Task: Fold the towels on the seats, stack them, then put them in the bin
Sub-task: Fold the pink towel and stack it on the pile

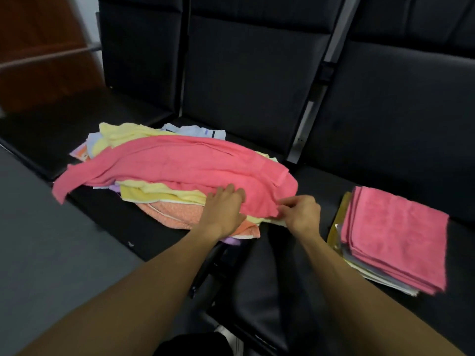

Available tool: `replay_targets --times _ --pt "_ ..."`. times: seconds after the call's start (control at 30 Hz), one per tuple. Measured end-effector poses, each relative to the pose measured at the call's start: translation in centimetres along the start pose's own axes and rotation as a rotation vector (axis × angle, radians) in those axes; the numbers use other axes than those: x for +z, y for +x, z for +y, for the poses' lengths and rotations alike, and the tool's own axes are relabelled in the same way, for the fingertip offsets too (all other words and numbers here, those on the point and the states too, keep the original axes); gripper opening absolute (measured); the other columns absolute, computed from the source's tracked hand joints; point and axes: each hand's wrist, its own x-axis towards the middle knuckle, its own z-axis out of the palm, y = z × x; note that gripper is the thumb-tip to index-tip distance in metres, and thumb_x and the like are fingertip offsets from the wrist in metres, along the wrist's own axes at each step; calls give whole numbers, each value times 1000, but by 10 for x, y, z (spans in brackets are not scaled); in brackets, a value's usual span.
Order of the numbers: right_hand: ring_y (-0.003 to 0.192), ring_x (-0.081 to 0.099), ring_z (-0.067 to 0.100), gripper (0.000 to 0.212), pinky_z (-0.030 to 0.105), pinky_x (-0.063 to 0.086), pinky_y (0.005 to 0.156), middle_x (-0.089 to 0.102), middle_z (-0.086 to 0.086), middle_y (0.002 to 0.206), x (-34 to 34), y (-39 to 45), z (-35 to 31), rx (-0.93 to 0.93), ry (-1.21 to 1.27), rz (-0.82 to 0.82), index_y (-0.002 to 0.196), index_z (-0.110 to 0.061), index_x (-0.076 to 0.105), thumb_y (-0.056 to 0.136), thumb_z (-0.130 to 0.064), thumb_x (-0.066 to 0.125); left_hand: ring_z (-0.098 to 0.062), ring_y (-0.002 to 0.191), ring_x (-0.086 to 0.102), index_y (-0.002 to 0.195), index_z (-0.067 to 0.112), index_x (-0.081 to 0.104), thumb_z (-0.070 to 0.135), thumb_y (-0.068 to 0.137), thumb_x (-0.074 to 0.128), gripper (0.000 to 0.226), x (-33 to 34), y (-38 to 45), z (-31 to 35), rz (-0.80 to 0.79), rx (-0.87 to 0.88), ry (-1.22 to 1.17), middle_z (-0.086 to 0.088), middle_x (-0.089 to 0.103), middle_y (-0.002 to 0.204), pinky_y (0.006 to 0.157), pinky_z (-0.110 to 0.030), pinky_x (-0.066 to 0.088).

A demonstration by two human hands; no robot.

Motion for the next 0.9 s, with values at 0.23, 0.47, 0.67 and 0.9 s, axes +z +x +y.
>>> replay_targets --times 0.23,0.47,0.67,0.9 --pt "83 69 10 33 27 57 79 74 -4 90 -15 -5 -13 -5 180 -24 72 -30 73 88 -1 69 -27 120 41 133 24 47 43 86 71 57 2 3 40 79 83 52 -3 43 133 99 -43 39" --pt "83 74 20 32 32 60 74 76 4 84 -76 -15 -15 -16 495 27 75 -22 74 89 4 64 -22 96 60 102 21 61 10 88 55 19 -36 -4 95 205 110 -260 1 67 106 74 -38 48" --pt "70 66 13 34 29 54 68 72 3 77 -174 -50 -11 -53 584 194 80 -19 72 92 9 56 -28 85 65 89 24 60 19 91 59 6 -91 -19 178 260 186 -366 0 69 86 70 -43 52" --pt "84 69 4 19 25 59 77 73 -7 88 -232 -121 52 -132 473 214 103 -20 72 88 -30 75 -20 68 61 64 29 52 26 83 70 26 -73 -60 276 146 259 -567 9 59 63 57 -34 41"
